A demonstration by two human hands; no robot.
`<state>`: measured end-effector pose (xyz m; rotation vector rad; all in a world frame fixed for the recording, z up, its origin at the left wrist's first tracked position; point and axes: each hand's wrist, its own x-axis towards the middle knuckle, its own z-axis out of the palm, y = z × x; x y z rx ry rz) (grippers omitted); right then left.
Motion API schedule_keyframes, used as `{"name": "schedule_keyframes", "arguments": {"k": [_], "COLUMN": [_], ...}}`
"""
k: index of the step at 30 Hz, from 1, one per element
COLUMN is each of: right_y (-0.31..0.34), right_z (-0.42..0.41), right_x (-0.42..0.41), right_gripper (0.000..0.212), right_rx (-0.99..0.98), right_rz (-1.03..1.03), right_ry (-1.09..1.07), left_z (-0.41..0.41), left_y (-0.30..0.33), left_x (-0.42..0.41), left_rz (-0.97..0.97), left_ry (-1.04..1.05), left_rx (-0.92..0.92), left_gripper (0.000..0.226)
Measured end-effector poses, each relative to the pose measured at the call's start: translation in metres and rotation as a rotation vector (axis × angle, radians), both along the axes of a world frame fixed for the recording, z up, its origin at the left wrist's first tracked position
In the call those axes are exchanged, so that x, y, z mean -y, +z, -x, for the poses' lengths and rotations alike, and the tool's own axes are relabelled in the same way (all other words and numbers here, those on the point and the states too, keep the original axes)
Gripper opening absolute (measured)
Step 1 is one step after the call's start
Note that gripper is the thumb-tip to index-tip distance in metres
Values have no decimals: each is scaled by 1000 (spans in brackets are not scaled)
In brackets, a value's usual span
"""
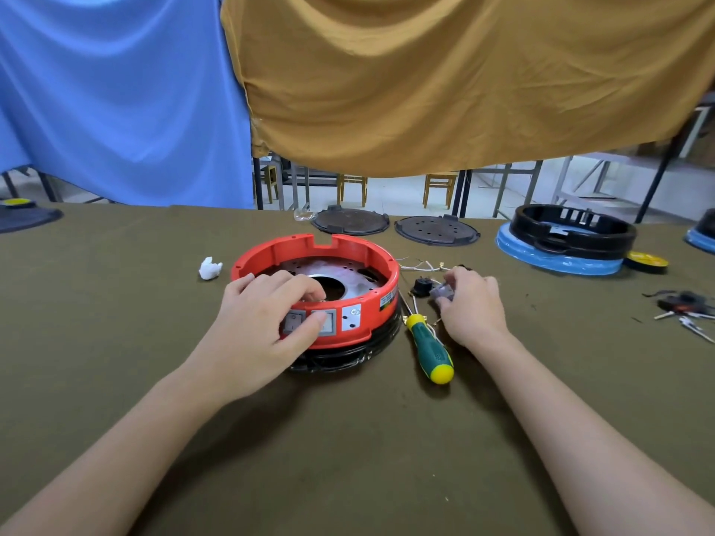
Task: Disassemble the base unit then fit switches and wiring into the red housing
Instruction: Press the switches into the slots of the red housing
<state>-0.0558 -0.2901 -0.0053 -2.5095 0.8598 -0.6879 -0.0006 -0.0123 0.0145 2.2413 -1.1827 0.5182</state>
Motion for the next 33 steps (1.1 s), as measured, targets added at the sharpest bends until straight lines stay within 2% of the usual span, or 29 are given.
{"name": "schedule_keyframes", "arguments": {"k": [3,7,9,12,14,16,22,28,33], "right_y": [2,19,30,46,51,52,49,44,38], "right_z": [2,8,13,25,33,36,37,35,35], "right_x": [0,-9,-23,-48,-63,-72,-78,-79,-81], "right_gripper": [39,32,24,22,22,20,47,53,47], "right_rx": [49,291,447,666,703,641,527,524,473], "right_rz": [27,-145,-399,-942,-1267,-1442,-1648,-1568,-1469], "right_ry": [-13,81,163,405,601,725,824,883,934], "left_z": [1,2,2,3,4,5,4,4,7], "left_y": [0,4,6,10,10,10,11,8,10], "left_x": [0,-1,-2,-4,-4,-4,-4,-1,-1], "left_rz": [0,2,0,9,0,-28,-6,-7,162], "left_ry": [-26,-46,-47,-37,-43,-52,-42,-51,-123], "left_rx": [-36,-52,-41,-44,-46,-48,-25,-45,-59], "left_gripper": [23,20,21,23,23,27,32,34,37]}}
